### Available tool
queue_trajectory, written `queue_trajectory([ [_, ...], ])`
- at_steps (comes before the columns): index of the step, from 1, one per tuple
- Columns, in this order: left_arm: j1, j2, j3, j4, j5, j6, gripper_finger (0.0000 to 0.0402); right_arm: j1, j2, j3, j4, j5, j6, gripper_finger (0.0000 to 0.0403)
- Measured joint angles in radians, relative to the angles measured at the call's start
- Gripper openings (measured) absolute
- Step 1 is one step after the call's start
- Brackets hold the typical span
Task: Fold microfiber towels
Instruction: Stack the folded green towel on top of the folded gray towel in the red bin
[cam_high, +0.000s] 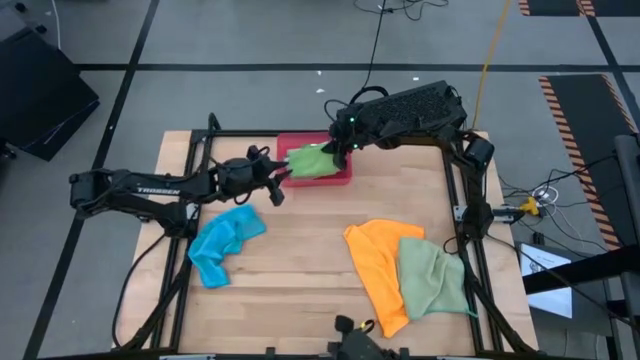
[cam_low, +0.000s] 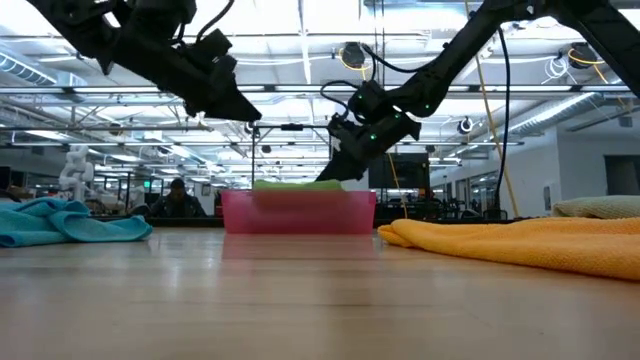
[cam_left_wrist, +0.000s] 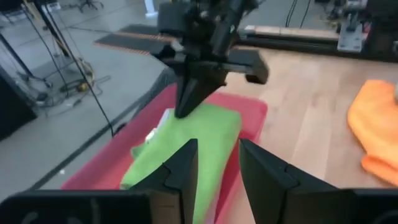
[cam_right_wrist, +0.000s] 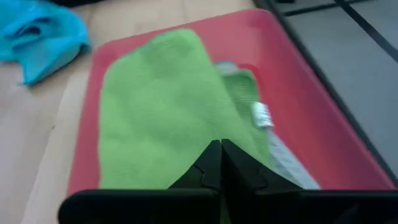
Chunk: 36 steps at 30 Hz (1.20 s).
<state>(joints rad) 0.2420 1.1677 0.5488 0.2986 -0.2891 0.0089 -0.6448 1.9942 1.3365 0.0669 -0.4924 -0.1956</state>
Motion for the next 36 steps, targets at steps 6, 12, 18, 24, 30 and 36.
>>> queue_trajectory([
  [6, 0.054, 0.133, 0.007, 0.148, 0.040, 0.039, 0.0117, -0.020, 0.008, 0.000, -0.007, 0.004, 0.069, 0.0001],
  [12, 0.149, 0.294, 0.094, 0.129, 0.154, 0.079, 0.0117, -0.020, 0.045, 0.000, -0.024, 0.023, 0.076, 0.0000],
  [18, 0.266, 0.427, 0.202, -0.027, 0.219, 0.138, 0.0117, -0.019, 0.050, 0.000, -0.031, 0.071, 0.052, 0.0000],
  [24, 0.373, 0.524, 0.261, -0.085, 0.344, 0.158, 0.0117, -0.019, 0.050, 0.000, -0.033, 0.073, 0.023, 0.0000],
  [30, 0.393, 0.561, 0.265, -0.086, 0.375, 0.159, 0.0117, -0.020, 0.059, 0.000, -0.027, 0.076, 0.012, 0.0000],
  [36, 0.371, 0.484, 0.264, -0.085, 0.365, 0.166, 0.0117, -0.023, 0.052, -0.001, -0.035, 0.072, 0.013, 0.0000],
])
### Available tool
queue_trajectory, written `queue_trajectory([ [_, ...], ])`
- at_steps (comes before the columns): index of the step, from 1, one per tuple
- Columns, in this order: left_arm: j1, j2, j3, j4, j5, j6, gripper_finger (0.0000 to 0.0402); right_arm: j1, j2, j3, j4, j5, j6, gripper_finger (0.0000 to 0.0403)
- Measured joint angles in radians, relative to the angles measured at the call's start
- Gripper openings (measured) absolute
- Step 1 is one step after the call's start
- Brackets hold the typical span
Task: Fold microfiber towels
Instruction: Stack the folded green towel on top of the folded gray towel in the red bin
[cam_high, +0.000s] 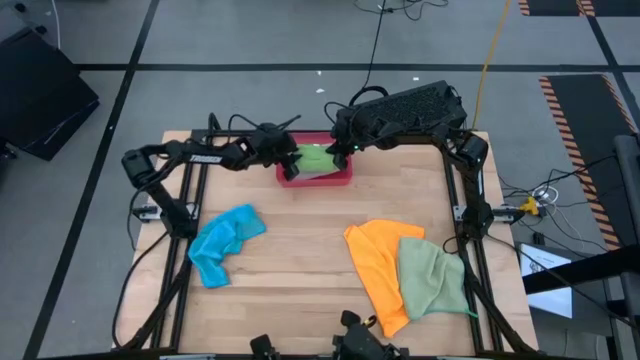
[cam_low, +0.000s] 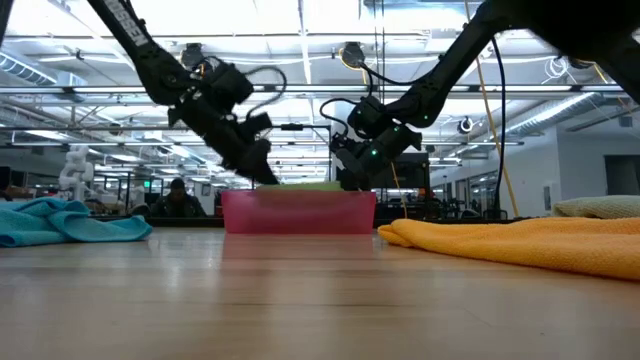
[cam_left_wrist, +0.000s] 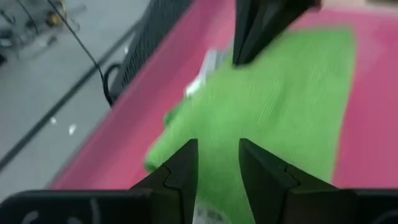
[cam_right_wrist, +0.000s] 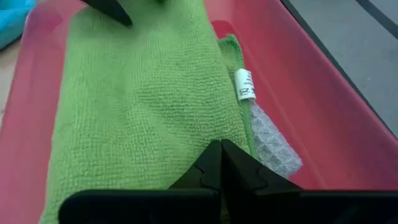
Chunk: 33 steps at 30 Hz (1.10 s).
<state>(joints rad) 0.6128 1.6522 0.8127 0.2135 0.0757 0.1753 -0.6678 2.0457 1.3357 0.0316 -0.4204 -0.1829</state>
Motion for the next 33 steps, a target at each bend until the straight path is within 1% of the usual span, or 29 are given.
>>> queue_trajectory([
  [5, -0.018, -0.052, 0.000, 0.035, -0.006, 0.022, 0.0117, 0.000, -0.043, 0.000, 0.001, -0.003, 0.008, 0.0000],
  [7, -0.019, -0.052, 0.000, 0.056, -0.003, 0.038, 0.0117, 0.000, -0.049, 0.000, -0.001, -0.028, 0.013, 0.0000],
  [11, -0.005, -0.009, 0.000, 0.051, 0.003, 0.056, 0.0117, 0.015, -0.062, 0.000, 0.007, -0.082, 0.014, 0.0000],
  [19, 0.064, 0.096, -0.001, 0.084, 0.003, 0.040, 0.0117, 0.067, -0.059, 0.000, 0.008, -0.081, -0.036, 0.0000],
  [23, 0.071, 0.109, -0.001, 0.088, 0.006, 0.032, 0.0117, 0.067, -0.033, 0.000, 0.008, -0.081, -0.006, 0.0000],
  [28, 0.050, 0.109, -0.001, 0.094, 0.011, 0.031, 0.0117, 0.060, 0.004, 0.000, -0.002, -0.082, 0.039, 0.0000],
  [33, 0.045, 0.106, -0.001, 0.085, 0.011, 0.035, 0.0117, 0.061, 0.012, 0.000, -0.008, -0.082, 0.040, 0.0000],
])
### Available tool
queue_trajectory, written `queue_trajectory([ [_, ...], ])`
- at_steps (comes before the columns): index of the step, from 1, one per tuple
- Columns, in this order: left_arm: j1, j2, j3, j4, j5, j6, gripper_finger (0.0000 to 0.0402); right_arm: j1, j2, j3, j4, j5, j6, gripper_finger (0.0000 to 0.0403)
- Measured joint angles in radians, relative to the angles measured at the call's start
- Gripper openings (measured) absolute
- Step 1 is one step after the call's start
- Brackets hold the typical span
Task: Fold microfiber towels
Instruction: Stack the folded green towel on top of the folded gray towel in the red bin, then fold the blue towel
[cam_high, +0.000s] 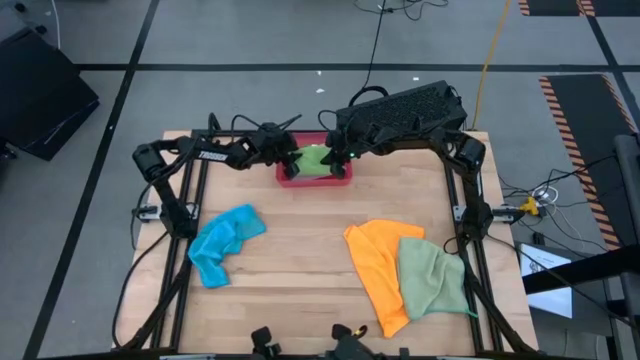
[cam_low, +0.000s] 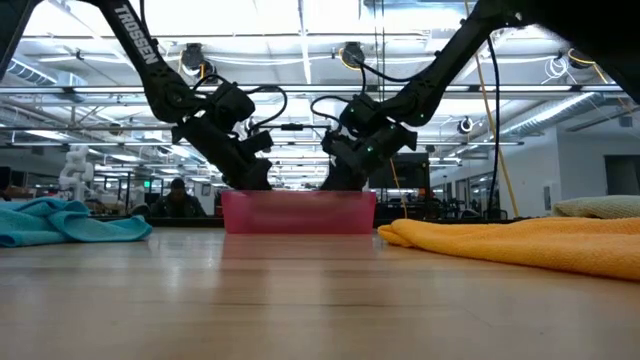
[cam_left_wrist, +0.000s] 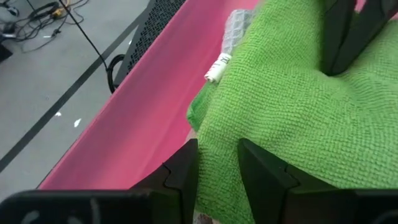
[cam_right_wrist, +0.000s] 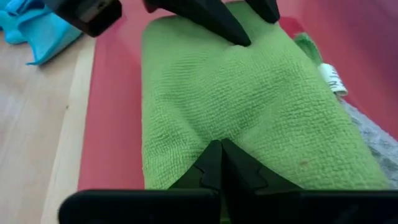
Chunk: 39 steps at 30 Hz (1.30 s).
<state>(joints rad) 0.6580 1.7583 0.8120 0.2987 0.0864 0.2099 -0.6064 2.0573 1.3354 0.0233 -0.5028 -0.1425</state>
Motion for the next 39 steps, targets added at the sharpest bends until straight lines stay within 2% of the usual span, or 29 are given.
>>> queue_trajectory([
  [5, 0.000, -0.105, 0.001, -0.041, -0.025, 0.011, 0.0117, 0.000, -0.051, -0.001, -0.014, 0.001, 0.006, 0.0000],
  [8, -0.006, -0.203, 0.000, -0.119, -0.036, 0.015, 0.0117, 0.000, -0.107, 0.000, -0.055, 0.003, -0.001, 0.0000],
  [14, -0.076, -0.432, 0.001, -0.407, -0.086, -0.036, 0.0117, 0.001, -0.257, 0.000, -0.210, 0.008, -0.019, 0.0000],
  [18, -0.229, -0.529, 0.000, -0.632, -0.217, -0.107, 0.0117, 0.037, -0.363, -0.019, -0.351, 0.009, -0.022, 0.0000],
  [21, -0.376, -0.555, -0.001, -0.811, -0.309, -0.217, 0.0118, 0.098, -0.458, -0.099, -0.378, 0.020, 0.008, 0.0000],
  [25, -0.591, -0.556, -0.004, -0.959, -0.410, -0.435, 0.0118, 0.234, -0.599, -0.245, -0.342, 0.138, 0.093, 0.0000],
  [28, -0.739, -0.540, -0.025, -0.995, -0.518, -0.569, 0.0118, 0.353, -0.694, -0.350, -0.266, 0.225, 0.163, 0.0000],
  [30, -0.815, -0.525, -0.045, -1.031, -0.553, -0.641, 0.0118, 0.426, -0.743, -0.422, -0.197, 0.275, 0.211, 0.0000],
  [35, -0.946, -0.515, -0.136, -1.019, -0.564, -0.817, 0.0121, 0.580, -0.824, -0.586, -0.034, 0.368, 0.343, 0.0000],
  [39, -1.019, -0.514, -0.228, -1.003, -0.544, -0.964, 0.0155, 0.679, -0.834, -0.668, 0.058, 0.431, 0.428, 0.0000],
])
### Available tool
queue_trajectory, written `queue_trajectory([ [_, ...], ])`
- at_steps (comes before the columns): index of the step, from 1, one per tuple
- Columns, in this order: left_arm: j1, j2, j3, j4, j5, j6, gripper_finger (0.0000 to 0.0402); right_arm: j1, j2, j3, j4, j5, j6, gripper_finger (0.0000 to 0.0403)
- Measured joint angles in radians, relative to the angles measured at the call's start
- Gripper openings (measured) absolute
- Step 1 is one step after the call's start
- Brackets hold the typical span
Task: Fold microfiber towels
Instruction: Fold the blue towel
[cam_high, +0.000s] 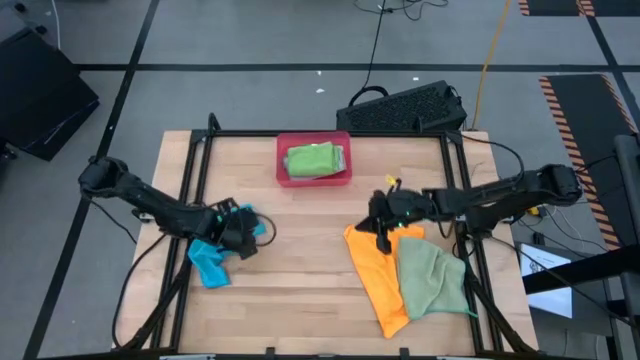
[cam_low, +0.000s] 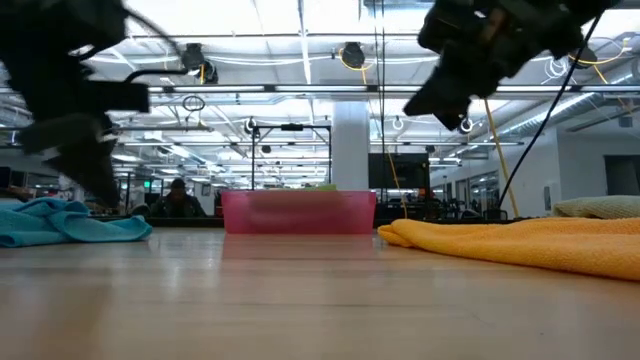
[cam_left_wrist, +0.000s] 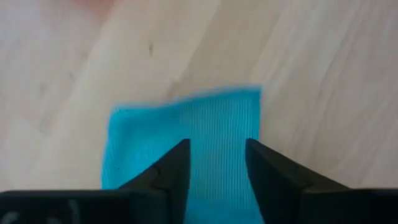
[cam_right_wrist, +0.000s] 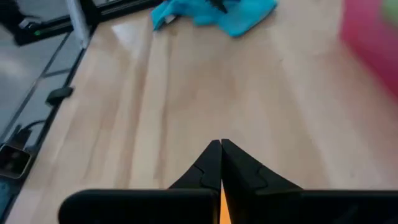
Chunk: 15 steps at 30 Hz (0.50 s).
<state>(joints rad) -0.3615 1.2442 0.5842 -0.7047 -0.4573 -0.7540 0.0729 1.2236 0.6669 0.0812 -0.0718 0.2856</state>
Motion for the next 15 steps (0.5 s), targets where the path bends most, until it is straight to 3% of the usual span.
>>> queue_trajectory([
  [7, -0.067, 0.000, -0.095, 0.052, -0.032, -0.010, 0.0231, 0.099, 0.012, -0.051, 0.077, 0.117, 0.028, 0.0000],
  [15, -0.016, -0.002, -0.217, 0.412, -0.010, 0.077, 0.0198, 0.108, 0.011, -0.134, 0.256, 0.125, 0.017, 0.0000],
])
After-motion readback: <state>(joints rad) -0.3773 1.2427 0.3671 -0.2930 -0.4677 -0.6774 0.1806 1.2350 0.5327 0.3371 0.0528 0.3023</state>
